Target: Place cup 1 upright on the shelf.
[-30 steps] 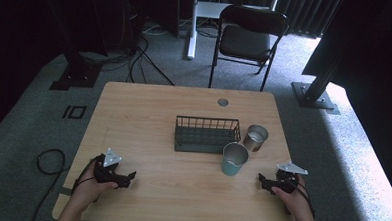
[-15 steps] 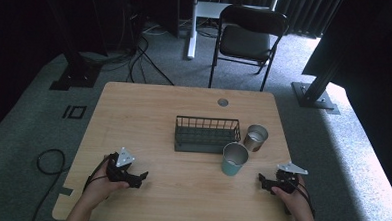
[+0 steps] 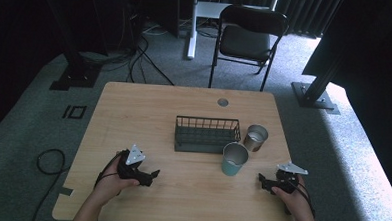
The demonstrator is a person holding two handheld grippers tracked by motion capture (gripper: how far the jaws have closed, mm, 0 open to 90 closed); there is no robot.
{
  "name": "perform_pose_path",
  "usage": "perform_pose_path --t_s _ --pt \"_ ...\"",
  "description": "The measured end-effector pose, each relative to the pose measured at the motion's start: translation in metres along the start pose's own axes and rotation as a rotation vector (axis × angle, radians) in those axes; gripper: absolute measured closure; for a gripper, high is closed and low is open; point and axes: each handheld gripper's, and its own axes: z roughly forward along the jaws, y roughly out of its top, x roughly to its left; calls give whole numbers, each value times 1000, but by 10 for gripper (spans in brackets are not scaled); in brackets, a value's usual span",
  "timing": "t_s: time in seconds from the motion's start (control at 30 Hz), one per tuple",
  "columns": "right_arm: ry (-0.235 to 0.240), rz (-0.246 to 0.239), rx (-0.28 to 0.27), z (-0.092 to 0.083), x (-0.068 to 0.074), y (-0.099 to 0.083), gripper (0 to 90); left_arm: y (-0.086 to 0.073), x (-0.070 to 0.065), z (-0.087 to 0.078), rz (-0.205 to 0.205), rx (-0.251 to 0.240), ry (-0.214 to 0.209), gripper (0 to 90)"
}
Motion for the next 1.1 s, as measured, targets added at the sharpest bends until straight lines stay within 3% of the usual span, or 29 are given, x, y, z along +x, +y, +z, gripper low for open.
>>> perform_pose_path --t_s 1.1 --pt "0 1 0 0 0 0 119 48 -57 44 113 -58 -161 25"
